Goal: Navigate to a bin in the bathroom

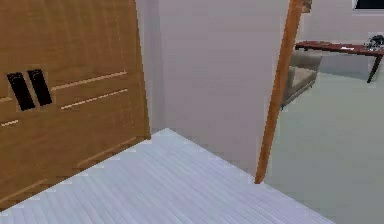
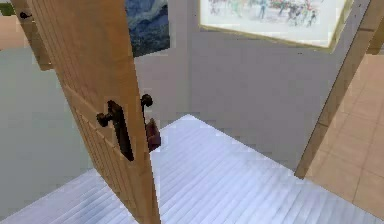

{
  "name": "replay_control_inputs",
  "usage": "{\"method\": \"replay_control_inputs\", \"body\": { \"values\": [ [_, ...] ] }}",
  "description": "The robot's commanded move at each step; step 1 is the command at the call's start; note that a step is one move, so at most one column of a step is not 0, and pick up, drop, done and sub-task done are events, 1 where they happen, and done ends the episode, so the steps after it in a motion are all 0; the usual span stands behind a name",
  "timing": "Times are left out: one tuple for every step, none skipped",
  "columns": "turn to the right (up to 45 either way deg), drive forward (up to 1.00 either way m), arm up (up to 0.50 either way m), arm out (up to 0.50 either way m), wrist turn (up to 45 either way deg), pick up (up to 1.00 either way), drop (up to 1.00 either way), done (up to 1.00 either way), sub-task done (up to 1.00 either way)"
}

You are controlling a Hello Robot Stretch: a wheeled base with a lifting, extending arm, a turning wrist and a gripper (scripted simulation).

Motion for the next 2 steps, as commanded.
{"method": "replay_control_inputs", "body": {
  "values": [
    [18.0,0.0,0.0,0.0,0.0,0.0,0.0,0.0,0.0],
    [0.0,0.45,0.0,0.0,0.0,0.0,0.0,0.0,0.0]
  ]
}}
